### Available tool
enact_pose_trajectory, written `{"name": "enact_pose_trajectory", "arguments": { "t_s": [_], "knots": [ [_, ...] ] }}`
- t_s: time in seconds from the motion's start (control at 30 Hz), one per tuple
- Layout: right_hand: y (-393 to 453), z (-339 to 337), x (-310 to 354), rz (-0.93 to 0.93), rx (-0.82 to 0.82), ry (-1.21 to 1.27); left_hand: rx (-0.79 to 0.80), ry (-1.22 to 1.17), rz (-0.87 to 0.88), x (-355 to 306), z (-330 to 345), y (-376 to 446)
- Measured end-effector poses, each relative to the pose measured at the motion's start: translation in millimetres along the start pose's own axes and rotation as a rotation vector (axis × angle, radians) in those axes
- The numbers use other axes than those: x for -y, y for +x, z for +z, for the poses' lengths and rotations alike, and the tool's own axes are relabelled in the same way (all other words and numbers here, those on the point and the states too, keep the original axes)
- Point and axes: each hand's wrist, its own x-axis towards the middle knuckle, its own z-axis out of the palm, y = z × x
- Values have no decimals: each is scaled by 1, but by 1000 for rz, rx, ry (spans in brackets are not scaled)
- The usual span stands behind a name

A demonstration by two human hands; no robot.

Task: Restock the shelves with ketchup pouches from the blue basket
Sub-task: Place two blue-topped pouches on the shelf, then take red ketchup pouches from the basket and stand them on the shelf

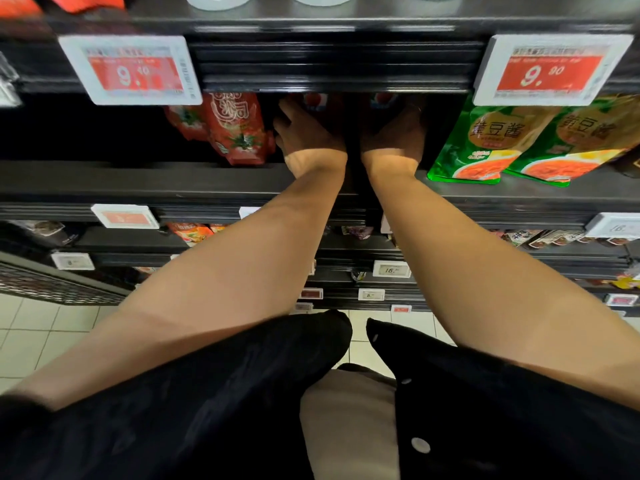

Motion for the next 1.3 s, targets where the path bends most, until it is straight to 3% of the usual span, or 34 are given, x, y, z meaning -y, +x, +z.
{"name": "enact_pose_trajectory", "arguments": {
  "t_s": [0.4, 0.57, 0.73, 0.83, 0.93, 1.07, 1.2, 1.3],
  "knots": [
    [5, 3, -5, -10, 11, -12, 56, 57, 28, 0, -1, 2],
    [-9, -4, -16, -117, 7, -95, 151, 36, 276, 23, -25, -22],
    [-46, -23, -38, -253, -12, 130, 325, -92, 346, 50, -65, -37],
    [-56, -37, -53, -222, 10, 150, 450, -247, 393, 82, -106, -45],
    [-70, -49, -65, -246, 46, 268, 417, -229, 401, 131, -151, -52],
    [-105, -50, -66, -319, 72, 426, 358, -42, 134, 215, -187, -53],
    [-153, -24, -75, -527, 71, 268, 408, 99, -275, 294, -212, -58],
    [-194, 8, -80, -507, 179, 211, 372, 135, -433, 339, -237, -62]
  ]
}}
